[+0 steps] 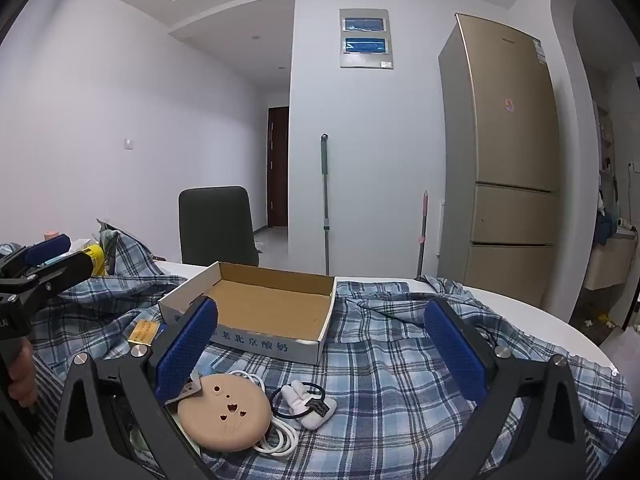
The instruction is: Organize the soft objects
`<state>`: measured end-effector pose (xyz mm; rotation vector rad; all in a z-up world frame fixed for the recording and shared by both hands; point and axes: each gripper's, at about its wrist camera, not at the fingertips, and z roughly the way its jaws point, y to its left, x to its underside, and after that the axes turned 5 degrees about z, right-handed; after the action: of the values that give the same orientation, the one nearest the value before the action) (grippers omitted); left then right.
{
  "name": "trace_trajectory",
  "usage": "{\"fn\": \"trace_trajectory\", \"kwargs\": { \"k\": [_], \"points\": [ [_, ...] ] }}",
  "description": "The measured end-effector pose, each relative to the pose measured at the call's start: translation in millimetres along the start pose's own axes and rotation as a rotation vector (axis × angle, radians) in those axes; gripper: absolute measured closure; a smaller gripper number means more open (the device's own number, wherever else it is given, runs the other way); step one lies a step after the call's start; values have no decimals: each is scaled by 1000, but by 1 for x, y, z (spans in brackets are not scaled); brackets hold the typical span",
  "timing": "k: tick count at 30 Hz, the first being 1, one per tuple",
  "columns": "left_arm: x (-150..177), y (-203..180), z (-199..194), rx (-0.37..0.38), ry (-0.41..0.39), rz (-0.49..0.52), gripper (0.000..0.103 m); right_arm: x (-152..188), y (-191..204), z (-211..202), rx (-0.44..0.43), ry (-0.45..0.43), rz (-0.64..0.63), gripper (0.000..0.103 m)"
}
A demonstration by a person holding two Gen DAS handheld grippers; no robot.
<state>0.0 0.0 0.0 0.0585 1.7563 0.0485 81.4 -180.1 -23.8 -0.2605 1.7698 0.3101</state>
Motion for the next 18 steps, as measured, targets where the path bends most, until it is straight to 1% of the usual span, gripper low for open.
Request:
{"fn": "trace_trajectory", "kwargs": {
  "k": [1,7,8,15,18],
  "points": [
    [0,0,0,0,-2,0,0,0,2,0,12,-12,-34,0],
    [-1,1,3,5,4,-3,0,-2,-2,-1,19,-10,-8,0],
    [-2,3,1,7,0,-4,0,1,2,0,16,-6,-39,0],
    [-1,-1,-2,-1,-16,10,0,2,9,-5,17,-3,-49,0],
    [0,-2,-2,0,-17,9,0,1,4,0,13,4,-46,0]
  ]
}}
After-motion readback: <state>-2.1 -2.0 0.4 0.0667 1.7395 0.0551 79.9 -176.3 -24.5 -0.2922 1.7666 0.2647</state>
